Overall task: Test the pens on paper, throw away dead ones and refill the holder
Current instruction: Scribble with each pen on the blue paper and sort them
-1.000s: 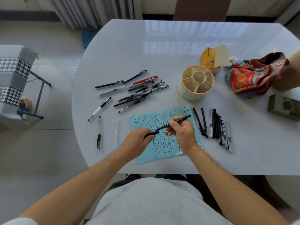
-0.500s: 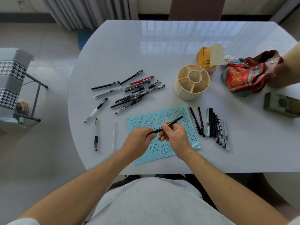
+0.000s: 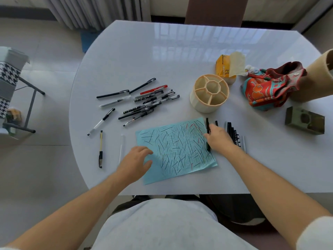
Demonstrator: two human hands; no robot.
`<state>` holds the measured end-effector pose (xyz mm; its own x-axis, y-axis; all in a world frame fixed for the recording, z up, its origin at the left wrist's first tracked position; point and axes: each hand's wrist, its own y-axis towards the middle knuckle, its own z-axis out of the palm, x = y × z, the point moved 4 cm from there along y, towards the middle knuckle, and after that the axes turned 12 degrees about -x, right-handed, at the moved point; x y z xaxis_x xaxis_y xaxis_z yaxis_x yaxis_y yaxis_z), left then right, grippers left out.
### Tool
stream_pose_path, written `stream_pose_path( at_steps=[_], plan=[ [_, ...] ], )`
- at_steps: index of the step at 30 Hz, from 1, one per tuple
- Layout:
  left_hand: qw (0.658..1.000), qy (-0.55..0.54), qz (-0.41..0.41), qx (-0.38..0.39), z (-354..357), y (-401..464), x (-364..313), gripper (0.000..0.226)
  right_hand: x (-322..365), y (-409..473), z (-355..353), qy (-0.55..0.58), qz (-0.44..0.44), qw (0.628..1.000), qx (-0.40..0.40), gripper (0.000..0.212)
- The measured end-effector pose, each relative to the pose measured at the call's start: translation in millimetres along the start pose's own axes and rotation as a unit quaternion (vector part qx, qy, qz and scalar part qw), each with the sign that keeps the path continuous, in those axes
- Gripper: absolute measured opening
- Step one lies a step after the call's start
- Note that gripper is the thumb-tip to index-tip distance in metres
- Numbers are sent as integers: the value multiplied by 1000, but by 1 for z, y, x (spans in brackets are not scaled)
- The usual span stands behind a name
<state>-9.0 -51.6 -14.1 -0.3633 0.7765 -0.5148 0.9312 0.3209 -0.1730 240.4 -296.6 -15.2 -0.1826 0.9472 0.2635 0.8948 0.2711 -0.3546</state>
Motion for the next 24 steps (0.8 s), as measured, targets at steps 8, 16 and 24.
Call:
stream_pose_path(
  at_steps=[8,16,24],
  plan=[
    [995,70,51,51,5,-15,18,47,-5,4,-11,-91,-40,990,-98,21],
    [996,44,50,65,2,-15,23,50,191,1,32,48,-298,950,-81,27],
    [999,-37,23,7,-15,-28,35,42,253,18,80,-121,-391,909,-77,25]
  ],
)
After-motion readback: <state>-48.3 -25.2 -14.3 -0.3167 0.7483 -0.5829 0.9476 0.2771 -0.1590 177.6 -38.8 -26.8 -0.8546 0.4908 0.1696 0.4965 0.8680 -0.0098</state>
